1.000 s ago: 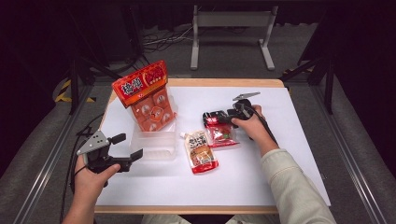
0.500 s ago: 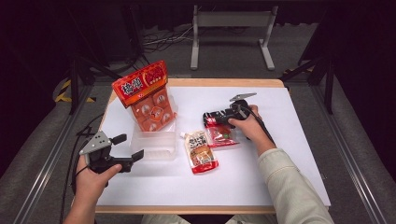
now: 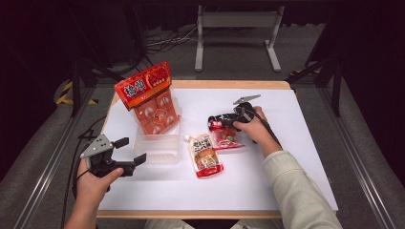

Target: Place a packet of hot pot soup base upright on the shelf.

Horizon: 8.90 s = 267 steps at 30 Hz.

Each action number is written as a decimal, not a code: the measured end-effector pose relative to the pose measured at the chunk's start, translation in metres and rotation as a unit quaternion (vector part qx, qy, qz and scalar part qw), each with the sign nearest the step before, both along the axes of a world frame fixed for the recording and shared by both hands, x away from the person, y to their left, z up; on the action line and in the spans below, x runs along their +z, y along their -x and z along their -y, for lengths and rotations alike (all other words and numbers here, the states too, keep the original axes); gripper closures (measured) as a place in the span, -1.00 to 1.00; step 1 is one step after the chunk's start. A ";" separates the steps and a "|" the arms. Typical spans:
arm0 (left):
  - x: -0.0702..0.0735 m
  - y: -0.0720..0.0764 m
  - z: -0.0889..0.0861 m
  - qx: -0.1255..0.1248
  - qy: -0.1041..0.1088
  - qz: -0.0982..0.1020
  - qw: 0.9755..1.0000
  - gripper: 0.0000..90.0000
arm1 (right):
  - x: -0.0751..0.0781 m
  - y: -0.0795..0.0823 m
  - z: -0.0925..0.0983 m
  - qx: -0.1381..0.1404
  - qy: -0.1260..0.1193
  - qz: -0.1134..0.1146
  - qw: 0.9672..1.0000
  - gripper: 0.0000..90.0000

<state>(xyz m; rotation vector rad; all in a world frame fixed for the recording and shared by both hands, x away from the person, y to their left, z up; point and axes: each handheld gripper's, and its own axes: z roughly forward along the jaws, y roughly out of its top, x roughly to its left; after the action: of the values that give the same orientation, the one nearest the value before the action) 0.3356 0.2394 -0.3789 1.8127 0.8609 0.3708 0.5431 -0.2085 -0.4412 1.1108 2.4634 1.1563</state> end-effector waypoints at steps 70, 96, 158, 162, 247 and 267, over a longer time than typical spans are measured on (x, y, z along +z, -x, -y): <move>-0.008 0.009 -0.007 0.007 0.007 0.011 1.000 -0.78 | 0.120 0.075 0.036 0.081 -0.125 0.164 0.975 0.98; -0.011 0.009 -0.006 0.012 0.000 -0.001 1.000 -0.92 | 0.148 0.081 -0.003 0.149 -0.151 0.209 0.955 0.98; -0.017 0.011 -0.013 -0.002 0.009 -0.012 1.000 -0.95 | 0.144 0.078 -0.140 0.247 -0.166 0.232 0.926 0.96; -0.017 0.011 -0.013 -0.004 0.007 -0.010 1.000 -0.96 | 0.140 0.075 -0.143 0.249 -0.172 0.225 0.926 0.96; -0.022 0.008 -0.010 -0.010 0.004 -0.021 1.000 -0.96 | 0.079 0.073 -0.170 0.258 -0.124 0.181 0.941 0.83; -0.024 0.008 -0.008 -0.010 0.003 -0.024 1.000 -0.95 | 0.076 0.070 -0.165 0.238 -0.117 0.146 0.953 0.39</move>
<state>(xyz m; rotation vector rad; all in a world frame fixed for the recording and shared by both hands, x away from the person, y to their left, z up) 0.3280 0.2479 -0.4026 1.8304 0.8765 0.3132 0.4729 -0.0435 -0.3654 0.3418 2.4628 1.6433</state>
